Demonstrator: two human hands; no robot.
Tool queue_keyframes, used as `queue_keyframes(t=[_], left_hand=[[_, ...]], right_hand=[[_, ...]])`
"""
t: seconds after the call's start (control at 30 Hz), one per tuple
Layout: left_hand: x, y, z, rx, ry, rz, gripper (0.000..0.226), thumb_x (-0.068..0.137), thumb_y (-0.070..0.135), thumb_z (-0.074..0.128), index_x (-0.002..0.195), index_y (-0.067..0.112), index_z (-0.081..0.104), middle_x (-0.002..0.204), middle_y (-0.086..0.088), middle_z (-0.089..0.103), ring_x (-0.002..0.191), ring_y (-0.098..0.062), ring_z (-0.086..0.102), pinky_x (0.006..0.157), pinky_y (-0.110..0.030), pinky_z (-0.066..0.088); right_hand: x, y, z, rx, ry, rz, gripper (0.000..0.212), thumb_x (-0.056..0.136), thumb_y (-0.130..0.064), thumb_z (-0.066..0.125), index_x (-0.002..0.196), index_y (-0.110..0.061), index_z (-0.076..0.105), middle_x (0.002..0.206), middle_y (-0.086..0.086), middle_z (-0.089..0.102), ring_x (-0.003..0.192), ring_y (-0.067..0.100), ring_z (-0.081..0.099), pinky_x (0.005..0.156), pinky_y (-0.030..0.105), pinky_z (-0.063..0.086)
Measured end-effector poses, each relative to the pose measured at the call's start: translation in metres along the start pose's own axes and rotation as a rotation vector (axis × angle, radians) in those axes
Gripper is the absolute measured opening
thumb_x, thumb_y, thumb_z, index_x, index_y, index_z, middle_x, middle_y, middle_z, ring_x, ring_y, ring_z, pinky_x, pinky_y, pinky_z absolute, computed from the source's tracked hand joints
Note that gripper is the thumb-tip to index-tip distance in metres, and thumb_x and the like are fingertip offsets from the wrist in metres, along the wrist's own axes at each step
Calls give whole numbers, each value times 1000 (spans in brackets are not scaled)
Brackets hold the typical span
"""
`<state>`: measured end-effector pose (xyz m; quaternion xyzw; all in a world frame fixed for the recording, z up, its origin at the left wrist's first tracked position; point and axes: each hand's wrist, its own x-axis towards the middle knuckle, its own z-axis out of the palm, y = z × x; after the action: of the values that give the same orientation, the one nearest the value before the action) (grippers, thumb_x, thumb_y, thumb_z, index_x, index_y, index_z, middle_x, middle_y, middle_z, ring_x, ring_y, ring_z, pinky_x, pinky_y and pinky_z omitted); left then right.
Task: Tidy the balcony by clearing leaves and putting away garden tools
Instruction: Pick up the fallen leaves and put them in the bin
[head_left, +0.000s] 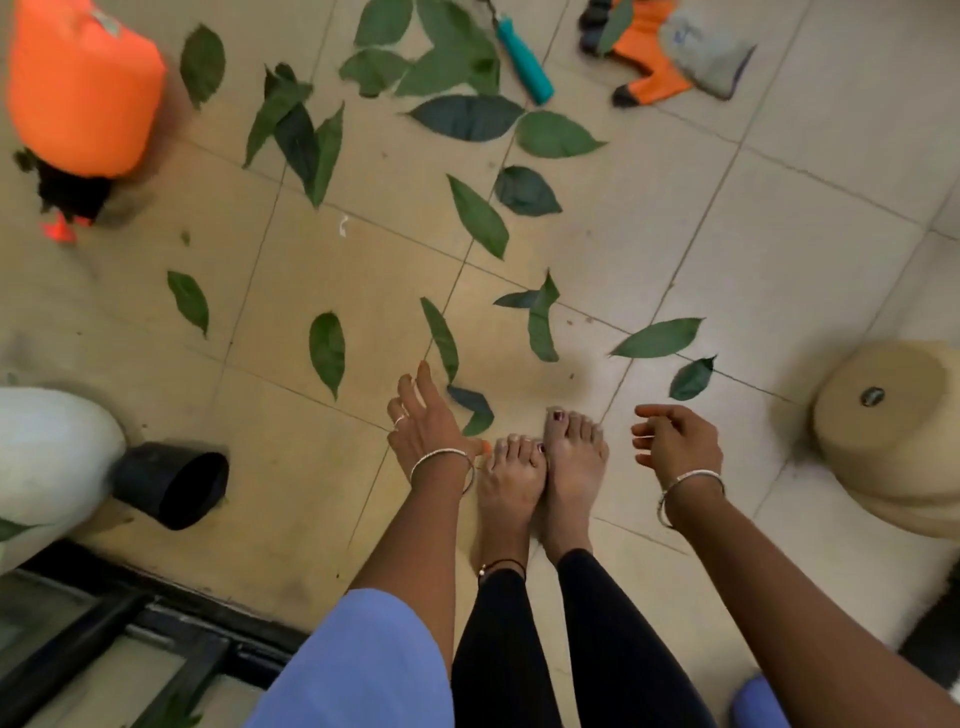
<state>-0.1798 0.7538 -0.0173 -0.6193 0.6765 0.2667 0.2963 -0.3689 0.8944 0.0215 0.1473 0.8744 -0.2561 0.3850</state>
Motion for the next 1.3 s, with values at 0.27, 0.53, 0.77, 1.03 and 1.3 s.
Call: queue_keyframes(t=[0.27, 0.53, 0.77, 1.03, 1.3], left_hand=[[88, -17, 58, 158, 34, 218, 153, 48, 56, 90, 152, 26, -18, 162, -1, -14, 149, -33, 0, 109, -52, 34], [117, -24, 71, 186, 246, 450, 98, 67, 38, 84, 150, 20, 36, 154, -9, 37, 144, -28, 31, 110, -43, 37], [130, 1, 55, 74, 390, 496, 21, 68, -7, 77, 82, 5, 67, 75, -13, 67, 68, -29, 62, 54, -29, 45], [114, 63, 41, -405, 296, 360, 36, 89, -10, 44, 108, 17, 58, 112, -4, 46, 85, -18, 54, 69, -25, 41], [117, 120, 63, -482, 245, 376, 23, 88, 22, 60, 104, 6, 52, 104, -10, 52, 86, -24, 52, 71, -35, 42]], right_hand=[[70, 34, 35, -193, 98, -147, 18, 89, -18, 61, 106, -18, 68, 91, 1, 64, 86, 20, 58, 85, 29, 43], [94, 39, 38, -146, 123, -155, 26, 89, -25, 63, 115, -19, 62, 100, -1, 60, 80, 13, 54, 79, 30, 39], [91, 37, 37, -59, 140, -82, 18, 89, -21, 62, 106, -26, 61, 86, -12, 58, 87, 26, 64, 88, 49, 53], [123, 21, 25, 41, 183, 163, 80, 61, -58, 77, 126, -30, 42, 128, 9, 47, 113, 32, 52, 93, 55, 49], [167, -3, 42, -134, 239, 190, 122, 45, -75, 80, 140, -23, 24, 138, 17, 29, 127, 37, 34, 106, 47, 32]])
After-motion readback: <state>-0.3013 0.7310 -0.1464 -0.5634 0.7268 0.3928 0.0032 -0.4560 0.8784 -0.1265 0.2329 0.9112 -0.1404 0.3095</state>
